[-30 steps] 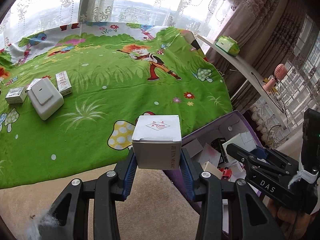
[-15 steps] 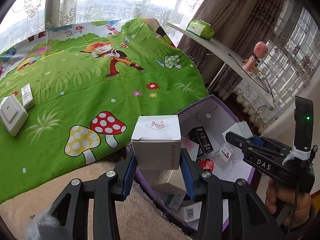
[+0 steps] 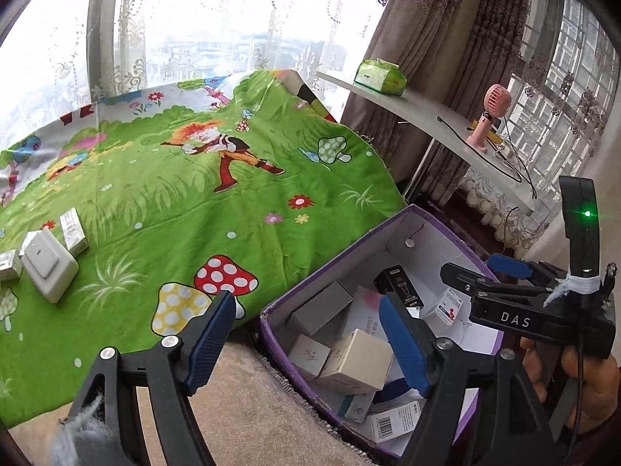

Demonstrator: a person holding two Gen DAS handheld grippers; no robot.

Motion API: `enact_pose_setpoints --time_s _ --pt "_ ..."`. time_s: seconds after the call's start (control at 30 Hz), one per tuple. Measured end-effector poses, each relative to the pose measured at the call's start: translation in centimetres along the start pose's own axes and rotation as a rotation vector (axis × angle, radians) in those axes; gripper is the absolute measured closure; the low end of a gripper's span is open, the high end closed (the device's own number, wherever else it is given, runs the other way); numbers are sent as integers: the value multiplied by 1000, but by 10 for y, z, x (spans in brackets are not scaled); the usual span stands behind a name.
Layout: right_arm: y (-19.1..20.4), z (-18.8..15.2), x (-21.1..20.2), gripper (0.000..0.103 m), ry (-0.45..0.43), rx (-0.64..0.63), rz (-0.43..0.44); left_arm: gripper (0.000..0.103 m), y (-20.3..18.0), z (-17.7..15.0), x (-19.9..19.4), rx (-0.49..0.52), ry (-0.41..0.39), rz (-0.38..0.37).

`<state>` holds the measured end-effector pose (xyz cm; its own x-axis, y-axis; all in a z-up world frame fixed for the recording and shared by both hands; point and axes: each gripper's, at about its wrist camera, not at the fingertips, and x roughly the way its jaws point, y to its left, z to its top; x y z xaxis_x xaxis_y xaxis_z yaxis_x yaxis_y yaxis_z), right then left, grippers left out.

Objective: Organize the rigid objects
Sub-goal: 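Move both open grippers back over the remaining boxes on the bed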

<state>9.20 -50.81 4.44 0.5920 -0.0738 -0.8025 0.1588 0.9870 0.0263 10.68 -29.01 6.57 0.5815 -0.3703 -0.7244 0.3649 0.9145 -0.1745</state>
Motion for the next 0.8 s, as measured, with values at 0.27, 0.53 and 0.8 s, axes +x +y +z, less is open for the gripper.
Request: enact_pose_setpoints --time_s 0.27,0.53,0.8 --pt "18 6 -7 8 -35 -40 -92 20 16 1 -15 0 -104 84" --pt "36 7 -14 8 -111 -57 -66 20 39 0 -23 20 -112 130" --pt "78 13 -13 8 -99 -109 108 20 82 -7 -34 -39 -116 180"
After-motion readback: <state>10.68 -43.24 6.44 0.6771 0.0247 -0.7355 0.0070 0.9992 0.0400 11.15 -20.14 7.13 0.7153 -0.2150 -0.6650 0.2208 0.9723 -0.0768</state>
